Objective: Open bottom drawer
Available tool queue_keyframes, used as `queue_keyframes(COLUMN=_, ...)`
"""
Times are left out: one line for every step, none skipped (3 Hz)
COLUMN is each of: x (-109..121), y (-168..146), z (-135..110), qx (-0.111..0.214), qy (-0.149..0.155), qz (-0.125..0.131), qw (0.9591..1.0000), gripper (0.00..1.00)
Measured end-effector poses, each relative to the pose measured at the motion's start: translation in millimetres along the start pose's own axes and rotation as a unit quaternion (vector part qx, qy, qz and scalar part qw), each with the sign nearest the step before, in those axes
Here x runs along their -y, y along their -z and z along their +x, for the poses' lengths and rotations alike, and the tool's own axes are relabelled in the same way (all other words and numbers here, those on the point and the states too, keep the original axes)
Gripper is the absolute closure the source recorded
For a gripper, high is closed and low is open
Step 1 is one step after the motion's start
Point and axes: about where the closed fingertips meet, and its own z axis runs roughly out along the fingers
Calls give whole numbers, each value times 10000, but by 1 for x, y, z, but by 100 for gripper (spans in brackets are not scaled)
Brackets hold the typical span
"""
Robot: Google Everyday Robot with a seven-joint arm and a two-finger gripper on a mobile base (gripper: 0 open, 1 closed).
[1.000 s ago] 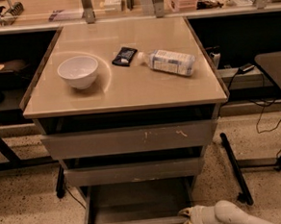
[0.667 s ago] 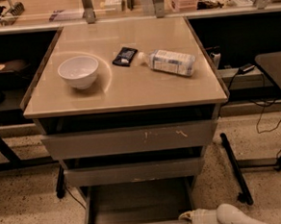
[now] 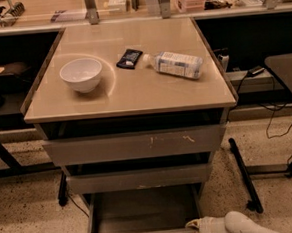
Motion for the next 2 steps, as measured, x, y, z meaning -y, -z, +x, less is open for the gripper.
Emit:
queue_keyframes(x=-10, y=4, z=9, qx=-19, qy=-38, qz=-136, qw=9999, gripper=67)
queue_keyframes(x=-11, y=4, z=6, qx=-19, qy=-38, qz=-136, qw=9999, gripper=89)
